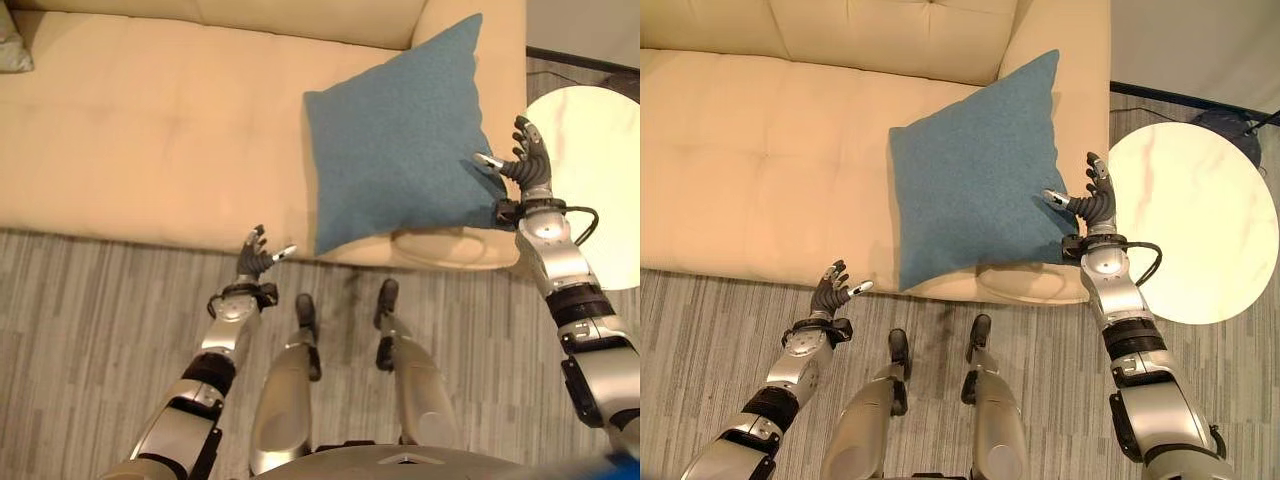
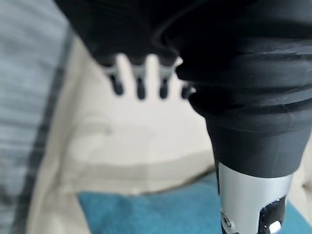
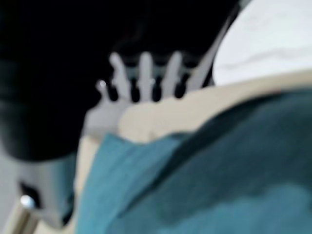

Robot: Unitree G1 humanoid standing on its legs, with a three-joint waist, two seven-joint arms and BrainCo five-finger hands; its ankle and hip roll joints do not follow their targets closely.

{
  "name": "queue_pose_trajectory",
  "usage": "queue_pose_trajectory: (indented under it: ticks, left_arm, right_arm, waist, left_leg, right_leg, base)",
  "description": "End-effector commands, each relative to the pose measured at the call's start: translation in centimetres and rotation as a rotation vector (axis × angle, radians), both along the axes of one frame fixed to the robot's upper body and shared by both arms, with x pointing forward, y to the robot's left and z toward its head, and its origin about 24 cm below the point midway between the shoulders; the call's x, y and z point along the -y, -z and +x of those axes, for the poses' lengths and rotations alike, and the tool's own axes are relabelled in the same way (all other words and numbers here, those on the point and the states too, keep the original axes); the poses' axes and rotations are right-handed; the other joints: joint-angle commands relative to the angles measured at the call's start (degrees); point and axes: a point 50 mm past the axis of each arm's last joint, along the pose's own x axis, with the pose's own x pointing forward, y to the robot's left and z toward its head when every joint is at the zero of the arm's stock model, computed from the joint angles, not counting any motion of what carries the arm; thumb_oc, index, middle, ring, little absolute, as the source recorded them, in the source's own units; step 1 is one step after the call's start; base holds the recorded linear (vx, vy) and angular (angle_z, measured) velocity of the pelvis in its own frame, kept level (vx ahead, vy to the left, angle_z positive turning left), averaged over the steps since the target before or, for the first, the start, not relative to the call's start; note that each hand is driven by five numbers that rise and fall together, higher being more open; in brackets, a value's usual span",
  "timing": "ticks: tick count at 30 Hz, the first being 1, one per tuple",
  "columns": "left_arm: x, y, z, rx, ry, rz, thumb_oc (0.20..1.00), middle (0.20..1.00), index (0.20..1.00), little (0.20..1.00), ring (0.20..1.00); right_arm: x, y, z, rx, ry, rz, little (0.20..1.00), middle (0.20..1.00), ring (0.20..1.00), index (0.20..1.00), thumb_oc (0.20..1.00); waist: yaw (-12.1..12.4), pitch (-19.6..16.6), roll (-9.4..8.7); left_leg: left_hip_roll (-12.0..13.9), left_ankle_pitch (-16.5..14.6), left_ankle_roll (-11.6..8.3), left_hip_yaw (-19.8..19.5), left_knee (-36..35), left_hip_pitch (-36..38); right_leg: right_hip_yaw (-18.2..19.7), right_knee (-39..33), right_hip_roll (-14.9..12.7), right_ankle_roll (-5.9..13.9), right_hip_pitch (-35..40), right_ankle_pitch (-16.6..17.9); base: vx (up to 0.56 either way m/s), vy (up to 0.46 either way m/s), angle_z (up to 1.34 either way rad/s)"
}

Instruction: Pick up all the scattered cushions and arrange them neatly on the sofa.

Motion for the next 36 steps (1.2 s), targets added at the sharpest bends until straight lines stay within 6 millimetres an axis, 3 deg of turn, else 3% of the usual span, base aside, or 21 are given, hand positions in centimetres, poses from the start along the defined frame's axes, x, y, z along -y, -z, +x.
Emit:
queue_pose_trajectory:
  ticks: [1,4,11,17,18,22,29,36]
  left_arm:
    - [-0.2,-0.9,0.3,0.065,-0.007,0.011,1.000,1.000,1.000,1.000,1.000]
    - [-0.2,-1.5,0.8,0.082,-0.012,0.013,1.000,1.000,1.000,1.000,1.000]
    - [0.6,-5.3,3.2,0.213,-0.003,0.025,1.000,1.000,1.000,1.000,1.000]
    - [0.9,-8.2,4.8,0.303,-0.035,0.010,1.000,1.000,1.000,1.000,1.000]
    - [0.8,-8.7,5.1,0.319,-0.045,0.003,1.000,1.000,1.000,1.000,1.000]
    - [0.7,-10.6,6.1,0.363,-0.070,-0.028,1.000,1.000,1.000,1.000,1.000]
    - [0.3,-12.2,7.1,0.410,-0.128,-0.190,1.000,1.000,1.000,1.000,1.000]
    - [-0.1,-12.6,7.5,0.406,-0.149,-0.186,1.000,1.000,1.000,1.000,1.000]
  right_arm:
    - [-0.2,-3.3,0.5,0.114,-0.013,-0.032,1.000,1.000,1.000,1.000,1.000]
    - [-0.3,-4.1,1.1,0.116,0.001,-0.057,1.000,1.000,1.000,1.000,1.000]
    - [-1.7,-6.1,2.3,0.123,0.011,-0.141,1.000,1.000,1.000,1.000,1.000]
    - [-2.6,-6.1,2.3,0.130,-0.013,-0.148,1.000,1.000,1.000,1.000,1.000]
    - [-2.9,-6.3,2.3,0.140,-0.026,-0.157,1.000,1.000,1.000,1.000,1.000]
    - [-4.1,-7.0,2.1,0.175,-0.068,-0.179,1.000,1.000,1.000,1.000,1.000]
    - [-6.1,-8.4,1.8,0.237,-0.150,-0.153,1.000,1.000,1.000,1.000,1.000]
    - [-6.7,-9.3,1.6,0.276,-0.182,-0.143,1.000,1.000,1.000,1.000,1.000]
  waist:
    - [0.46,-1.81,-0.65]
    - [0.54,-1.57,-0.45]
    - [0.58,-0.20,-0.18]
    - [-0.34,0.49,0.00]
    - [-0.39,0.12,0.19]
    - [-1.35,0.18,0.18]
    - [-2.63,-0.17,-0.27]
    - [-3.33,-0.67,-0.69]
  left_leg:
    - [-0.64,-1.58,-2.02,-3.07,4.92,-4.53]
    - [-0.64,-1.26,-2.08,-3.40,5.08,-5.96]
    - [-0.59,-0.88,-2.04,-3.39,6.09,-9.99]
    - [-0.50,-0.54,-2.12,-3.46,6.39,-12.28]
    - [-0.22,-2.21,-2.61,-3.97,6.48,-11.90]
    - [0.01,-2.59,-2.54,-3.69,7.73,-14.11]
    - [0.58,-3.11,-2.32,-3.23,10.17,-18.56]
    - [0.92,-3.37,-2.20,-3.28,11.44,-21.87]
  right_leg:
    - [1.22,3.20,-2.57,6.62,-0.45,-2.05]
    - [1.37,3.46,-2.65,6.53,-1.94,-1.84]
    - [1.69,4.67,-2.83,6.37,-5.99,-1.43]
    - [2.11,5.18,-2.92,6.29,-8.31,-1.27]
    - [2.54,5.60,-2.53,6.72,-8.22,-2.71]
    - [3.33,7.08,-2.44,6.50,-10.87,-3.00]
    - [4.64,8.75,-2.16,6.42,-15.76,-2.77]
    - [5.32,9.40,-1.90,6.27,-19.29,-2.32]
  base:
    - [0.00,0.006,0.03]
    - [-0.01,0.009,0.02]
    - [-0.01,0.009,0.04]
    - [0.02,0.005,-0.01]
    - [0.10,0.021,-0.04]
    - [0.03,0.012,-0.03]
    - [0.00,0.001,-0.09]
    - [0.01,0.001,-0.07]
